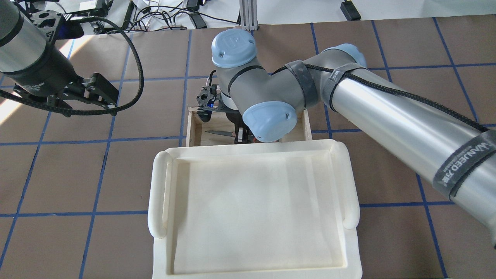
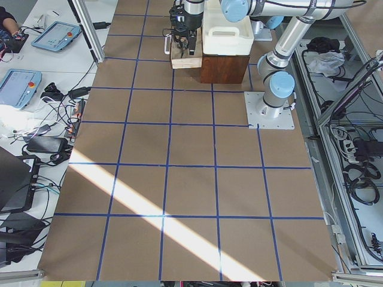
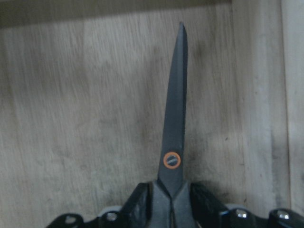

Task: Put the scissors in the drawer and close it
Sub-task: 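Lower the scissors into the open drawer with the right gripper, then open the right gripper and raise it away from the drawer, then move the left gripper over the drawer's white handle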

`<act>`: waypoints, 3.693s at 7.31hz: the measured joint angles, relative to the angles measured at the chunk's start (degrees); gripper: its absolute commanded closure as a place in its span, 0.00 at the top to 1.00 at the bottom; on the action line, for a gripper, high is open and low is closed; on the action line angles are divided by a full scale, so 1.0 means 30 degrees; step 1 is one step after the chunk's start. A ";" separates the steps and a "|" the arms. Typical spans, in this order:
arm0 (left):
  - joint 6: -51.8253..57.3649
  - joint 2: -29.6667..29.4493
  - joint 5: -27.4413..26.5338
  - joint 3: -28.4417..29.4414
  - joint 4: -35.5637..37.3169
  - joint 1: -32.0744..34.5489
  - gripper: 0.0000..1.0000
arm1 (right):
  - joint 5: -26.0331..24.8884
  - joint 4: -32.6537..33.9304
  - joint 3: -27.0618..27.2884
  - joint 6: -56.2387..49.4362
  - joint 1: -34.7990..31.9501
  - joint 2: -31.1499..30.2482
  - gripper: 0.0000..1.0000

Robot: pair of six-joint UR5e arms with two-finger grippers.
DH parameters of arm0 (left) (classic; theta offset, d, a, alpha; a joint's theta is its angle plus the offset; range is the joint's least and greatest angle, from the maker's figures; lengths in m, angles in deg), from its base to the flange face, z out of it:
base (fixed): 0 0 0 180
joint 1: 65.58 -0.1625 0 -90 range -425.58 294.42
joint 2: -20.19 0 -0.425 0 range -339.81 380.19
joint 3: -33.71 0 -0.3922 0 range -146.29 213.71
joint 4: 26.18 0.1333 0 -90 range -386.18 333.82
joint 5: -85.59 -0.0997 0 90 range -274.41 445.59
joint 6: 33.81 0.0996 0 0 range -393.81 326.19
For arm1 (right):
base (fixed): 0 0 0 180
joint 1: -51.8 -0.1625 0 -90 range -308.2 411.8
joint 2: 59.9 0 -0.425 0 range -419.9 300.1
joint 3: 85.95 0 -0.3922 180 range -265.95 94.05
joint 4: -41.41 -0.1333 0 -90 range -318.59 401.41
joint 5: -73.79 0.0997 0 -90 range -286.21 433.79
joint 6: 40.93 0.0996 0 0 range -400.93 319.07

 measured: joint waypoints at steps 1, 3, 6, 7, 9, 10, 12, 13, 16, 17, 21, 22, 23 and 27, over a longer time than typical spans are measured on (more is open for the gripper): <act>0.0000 0.0003 -0.0007 0.0001 0.0000 0.0001 1.00 | -0.0005 0.0000 0.0002 0.0044 0.0000 0.0011 0.33; 0.0000 0.0004 -0.0004 -0.0019 0.0000 -0.0002 1.00 | 0.0045 0.0011 0.0004 0.0054 -0.0001 0.0031 0.99; -0.0025 0.0005 -0.0001 -0.0028 0.0000 -0.0004 1.00 | 0.0523 -0.0026 -0.0022 0.0063 -0.0010 -0.0166 0.99; -0.0022 0.0005 -0.0007 -0.0024 0.0000 -0.0005 1.00 | 0.0475 -0.0089 -0.0064 0.0036 -0.0016 -0.0360 1.00; -0.0004 -0.0003 -0.0077 0.0015 -0.0040 -0.0006 1.00 | 0.0297 -0.0448 -0.0221 -0.0085 0.0083 -0.1112 1.00; -0.0007 -0.0102 -0.0204 0.0039 -0.0031 -0.0003 1.00 | 0.0258 -0.0750 -0.0311 -0.0134 0.0297 -0.1674 1.00; -0.0061 -0.0401 -0.0194 0.0172 0.0109 -0.0075 1.00 | 0.0308 -0.1463 -0.0758 -0.0195 0.1491 -0.2715 1.00; -0.0034 -0.0522 -0.0235 0.0213 0.0160 -0.0131 1.00 | 0.0508 -0.1823 -0.1083 0.0040 0.2507 -0.3095 1.00; -0.0198 -0.1001 -0.0105 0.0171 0.0496 -0.0208 1.00 | 0.0834 -0.4849 -0.1339 0.5961 0.5763 -0.5770 1.00; -0.0345 -0.1340 -0.0122 0.0158 0.1190 -0.0134 1.00 | 0.0803 -0.5471 -0.1341 0.8839 0.6671 -0.6654 1.00; -0.3035 -0.3340 -0.0047 0.0973 0.3304 0.1578 1.00 | 0.0550 -0.6618 -0.1359 1.6810 0.7725 -0.8177 1.00; -0.3863 -0.4172 -0.0080 0.1497 0.3650 0.2317 1.00 | 0.0310 -0.6811 -0.1365 1.7241 0.7937 -0.8302 1.00; -0.4477 -0.5047 -0.0093 0.2029 0.4023 0.2871 1.00 | 0.0186 -0.6891 -0.1385 1.7341 0.8481 -0.8365 1.00; -0.5945 -0.8377 -0.0171 0.2913 0.6558 0.4481 1.00 | 0.0246 -0.7920 -0.1215 1.7102 1.0144 -0.8661 1.00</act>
